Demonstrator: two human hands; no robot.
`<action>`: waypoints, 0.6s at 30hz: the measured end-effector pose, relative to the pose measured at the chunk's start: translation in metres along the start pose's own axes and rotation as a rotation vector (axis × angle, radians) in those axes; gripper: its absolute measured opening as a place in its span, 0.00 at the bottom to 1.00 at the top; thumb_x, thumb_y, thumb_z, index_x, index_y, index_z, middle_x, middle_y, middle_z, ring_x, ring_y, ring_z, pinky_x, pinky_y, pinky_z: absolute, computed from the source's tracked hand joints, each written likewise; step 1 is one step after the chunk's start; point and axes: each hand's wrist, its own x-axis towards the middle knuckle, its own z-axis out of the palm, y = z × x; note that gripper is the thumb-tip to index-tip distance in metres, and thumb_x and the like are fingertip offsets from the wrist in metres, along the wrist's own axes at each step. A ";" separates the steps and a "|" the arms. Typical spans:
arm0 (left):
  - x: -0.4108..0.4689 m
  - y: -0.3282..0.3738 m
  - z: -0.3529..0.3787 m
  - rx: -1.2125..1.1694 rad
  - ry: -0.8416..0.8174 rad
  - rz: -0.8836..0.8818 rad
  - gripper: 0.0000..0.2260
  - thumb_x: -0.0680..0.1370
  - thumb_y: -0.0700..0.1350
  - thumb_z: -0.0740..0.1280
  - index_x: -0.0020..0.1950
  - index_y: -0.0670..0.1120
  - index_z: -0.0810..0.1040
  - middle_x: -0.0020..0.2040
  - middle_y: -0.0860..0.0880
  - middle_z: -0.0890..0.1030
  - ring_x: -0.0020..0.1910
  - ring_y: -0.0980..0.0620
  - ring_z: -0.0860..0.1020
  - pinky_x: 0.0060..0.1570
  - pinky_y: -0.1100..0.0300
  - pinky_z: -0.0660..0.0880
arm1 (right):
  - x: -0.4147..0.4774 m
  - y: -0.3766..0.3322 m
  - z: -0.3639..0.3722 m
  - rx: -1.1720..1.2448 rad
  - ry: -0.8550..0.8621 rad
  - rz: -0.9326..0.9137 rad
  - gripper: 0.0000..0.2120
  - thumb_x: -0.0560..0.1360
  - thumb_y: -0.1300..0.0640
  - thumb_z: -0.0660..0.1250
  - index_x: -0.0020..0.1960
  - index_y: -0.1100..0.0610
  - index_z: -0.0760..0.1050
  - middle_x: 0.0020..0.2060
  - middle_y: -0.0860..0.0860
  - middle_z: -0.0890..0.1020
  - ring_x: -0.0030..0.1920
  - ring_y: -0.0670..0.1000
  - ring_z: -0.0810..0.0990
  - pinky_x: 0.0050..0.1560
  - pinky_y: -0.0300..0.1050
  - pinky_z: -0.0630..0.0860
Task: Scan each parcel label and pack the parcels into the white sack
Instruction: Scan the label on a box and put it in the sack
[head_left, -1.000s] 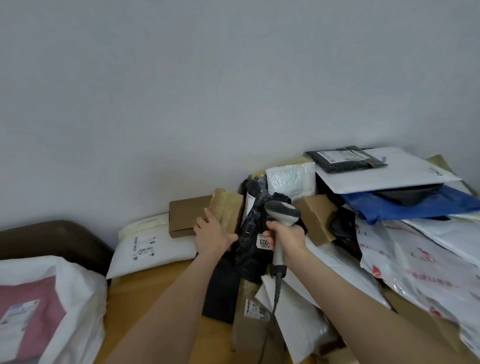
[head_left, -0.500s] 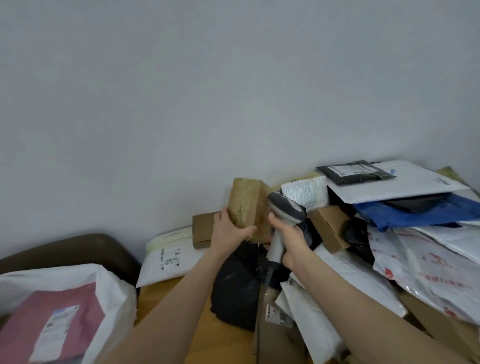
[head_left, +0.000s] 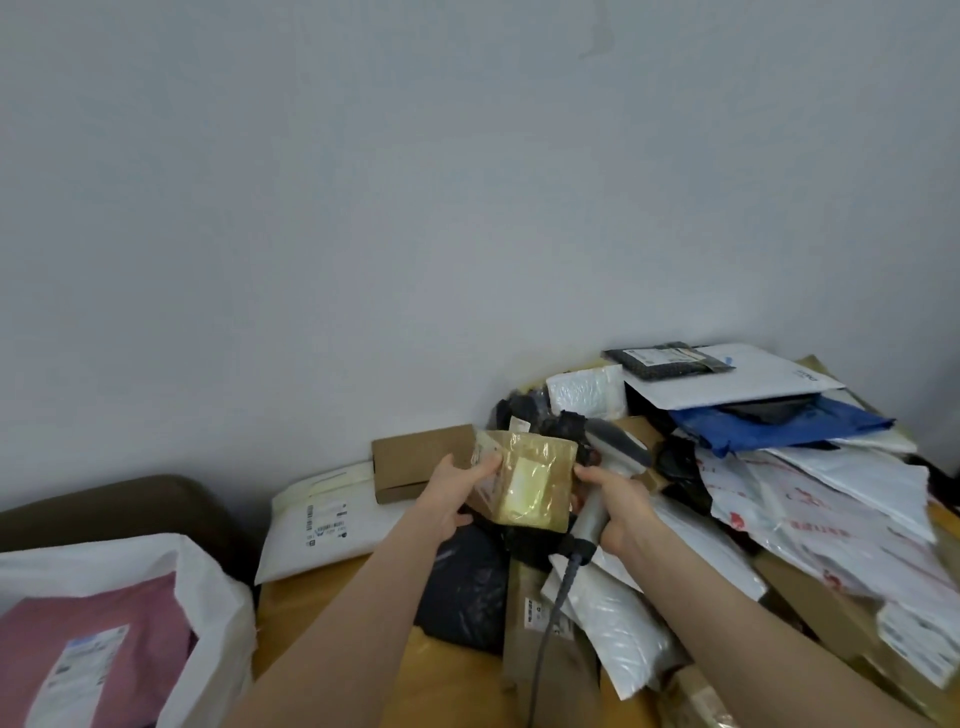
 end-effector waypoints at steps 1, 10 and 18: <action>-0.002 0.000 -0.002 -0.030 -0.011 -0.019 0.44 0.66 0.55 0.76 0.76 0.45 0.58 0.58 0.48 0.76 0.57 0.47 0.75 0.57 0.46 0.72 | -0.001 -0.001 0.001 0.002 -0.013 -0.006 0.15 0.74 0.69 0.69 0.60 0.68 0.75 0.42 0.59 0.83 0.38 0.55 0.82 0.36 0.48 0.80; -0.017 0.003 0.012 -0.069 0.086 0.301 0.16 0.78 0.44 0.67 0.66 0.43 0.76 0.58 0.48 0.81 0.52 0.52 0.81 0.51 0.58 0.79 | 0.000 -0.011 0.006 -0.009 -0.041 -0.027 0.11 0.70 0.62 0.76 0.49 0.63 0.77 0.39 0.59 0.83 0.39 0.58 0.83 0.49 0.56 0.80; -0.025 -0.002 0.027 -0.199 0.013 0.116 0.22 0.74 0.46 0.73 0.66 0.43 0.74 0.52 0.47 0.83 0.49 0.50 0.81 0.45 0.57 0.79 | 0.019 -0.012 -0.014 -0.157 0.040 -0.079 0.08 0.70 0.70 0.71 0.44 0.64 0.73 0.35 0.59 0.80 0.33 0.55 0.79 0.33 0.47 0.77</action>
